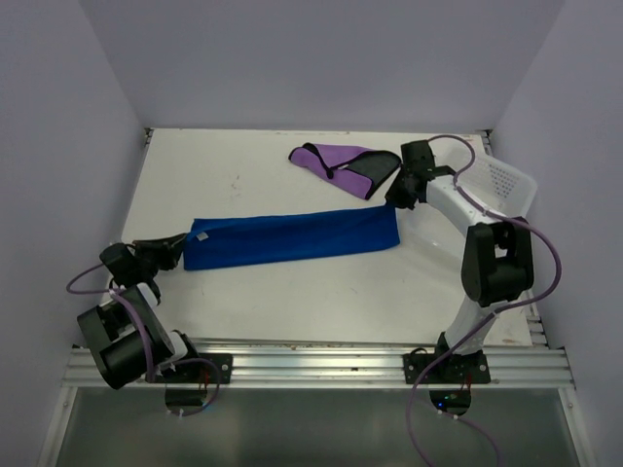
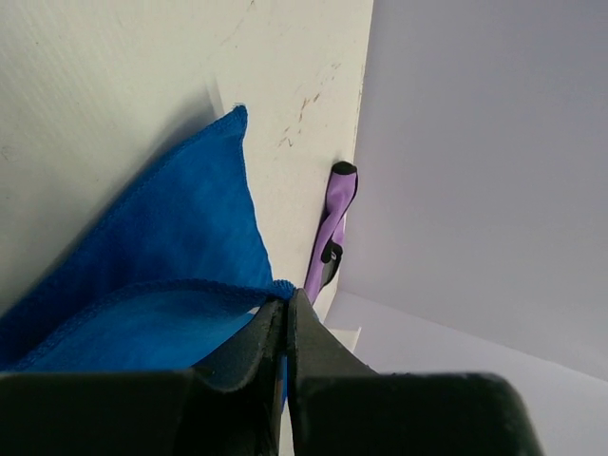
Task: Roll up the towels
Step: Fold the towel
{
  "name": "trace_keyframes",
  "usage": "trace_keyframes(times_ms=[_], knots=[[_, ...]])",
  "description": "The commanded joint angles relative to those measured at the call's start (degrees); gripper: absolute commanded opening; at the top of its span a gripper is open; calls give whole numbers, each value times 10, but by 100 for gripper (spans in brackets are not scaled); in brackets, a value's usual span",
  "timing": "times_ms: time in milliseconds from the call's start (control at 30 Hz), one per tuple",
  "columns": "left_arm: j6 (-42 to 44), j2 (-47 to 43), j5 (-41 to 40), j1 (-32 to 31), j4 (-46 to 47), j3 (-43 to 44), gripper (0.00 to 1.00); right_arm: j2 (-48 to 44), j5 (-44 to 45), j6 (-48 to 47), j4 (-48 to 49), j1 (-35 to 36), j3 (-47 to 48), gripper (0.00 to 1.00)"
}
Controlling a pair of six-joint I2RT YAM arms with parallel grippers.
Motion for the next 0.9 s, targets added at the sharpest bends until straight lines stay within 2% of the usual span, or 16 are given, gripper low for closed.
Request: trace_keyframes(times_ms=[0,100,233,333,667,700,800,867], knots=[[27,2,-12,-5,57,22,6,11,13,1,5,0,25,0],[34,3,-13,-7,58,32,7,19,12,2,6,0,33,0],[45,4,-15,-12,58,42,31,31,4,5,12,-1,43,0],[49,1,-21,-14,57,45,43,47,-5,9,12,0,54,0],[71,6,-24,-15,46,61,49,85,-5,9,0,0,98,0],[87,11,-21,-15,42,70,49,94,-3,8,-14,0,124,18],[107,12,-22,-16,26,89,50,102,-3,8,-24,0,143,46],[121,12,-25,-17,16,98,50,102,-1,8,-27,-1,153,50]])
